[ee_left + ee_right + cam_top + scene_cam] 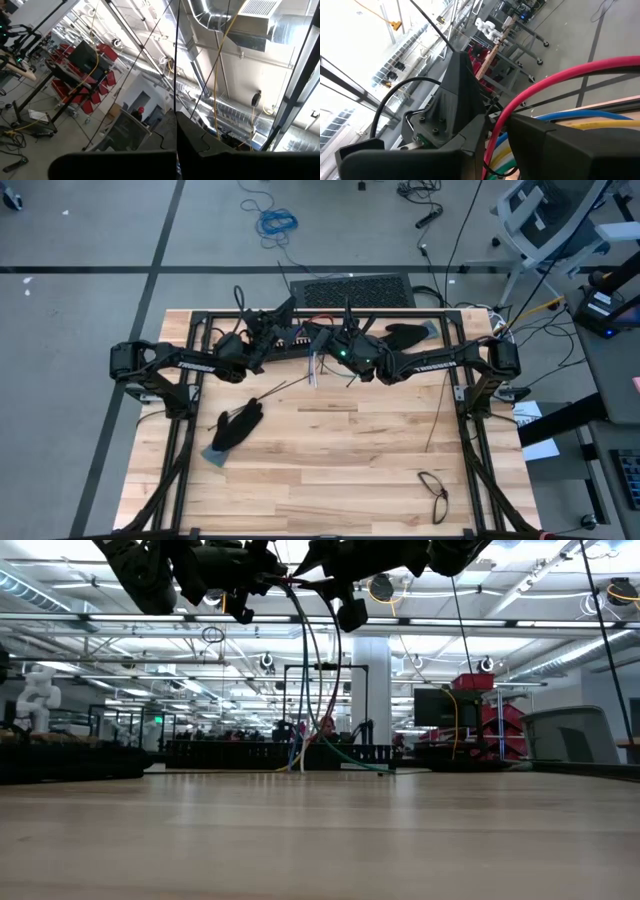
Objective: Ziptie cables
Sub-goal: Wrap the cable wires using a zip tie
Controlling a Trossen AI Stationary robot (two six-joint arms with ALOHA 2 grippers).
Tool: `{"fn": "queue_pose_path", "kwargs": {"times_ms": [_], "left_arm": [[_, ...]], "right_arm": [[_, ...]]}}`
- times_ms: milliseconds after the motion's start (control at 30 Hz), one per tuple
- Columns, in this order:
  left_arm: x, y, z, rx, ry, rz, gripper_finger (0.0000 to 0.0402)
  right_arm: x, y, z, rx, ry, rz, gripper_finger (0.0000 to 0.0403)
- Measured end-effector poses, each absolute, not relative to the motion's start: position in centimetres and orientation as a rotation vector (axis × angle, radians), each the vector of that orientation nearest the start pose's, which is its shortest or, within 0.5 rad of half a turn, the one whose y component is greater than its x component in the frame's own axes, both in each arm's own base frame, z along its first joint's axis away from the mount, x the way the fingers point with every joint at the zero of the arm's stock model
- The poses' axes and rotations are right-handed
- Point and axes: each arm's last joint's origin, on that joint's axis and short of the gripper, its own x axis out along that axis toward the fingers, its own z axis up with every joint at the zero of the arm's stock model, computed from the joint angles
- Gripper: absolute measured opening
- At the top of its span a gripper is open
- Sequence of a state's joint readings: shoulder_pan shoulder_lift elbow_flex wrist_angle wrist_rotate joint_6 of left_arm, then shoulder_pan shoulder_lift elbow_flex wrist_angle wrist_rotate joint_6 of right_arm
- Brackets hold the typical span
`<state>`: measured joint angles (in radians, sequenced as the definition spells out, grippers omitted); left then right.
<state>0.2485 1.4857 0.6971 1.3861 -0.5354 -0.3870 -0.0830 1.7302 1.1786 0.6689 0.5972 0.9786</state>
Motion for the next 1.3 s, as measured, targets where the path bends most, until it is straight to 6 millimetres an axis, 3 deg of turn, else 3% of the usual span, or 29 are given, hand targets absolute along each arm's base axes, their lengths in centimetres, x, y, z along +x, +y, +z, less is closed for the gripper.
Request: {"fn": "queue_pose_path", "kwargs": {"times_ms": [567,1000,1300], "left_arm": [[27.69,8.55,28.72,-0.444,-0.748,0.634,0.0],[27.74,8.56,28.65,-0.442,-0.738,0.637,0.0],[27.75,8.57,28.62,-0.441,-0.735,0.638,0.0]], "right_arm": [[39.07,-4.64,29.73,0.892,-0.408,-0.576,0.0077],[39.12,-4.61,29.16,0.878,-0.349,-0.603,0.0164],[39.13,-4.61,29.08,0.88,-0.343,-0.606,0.0181]]}}
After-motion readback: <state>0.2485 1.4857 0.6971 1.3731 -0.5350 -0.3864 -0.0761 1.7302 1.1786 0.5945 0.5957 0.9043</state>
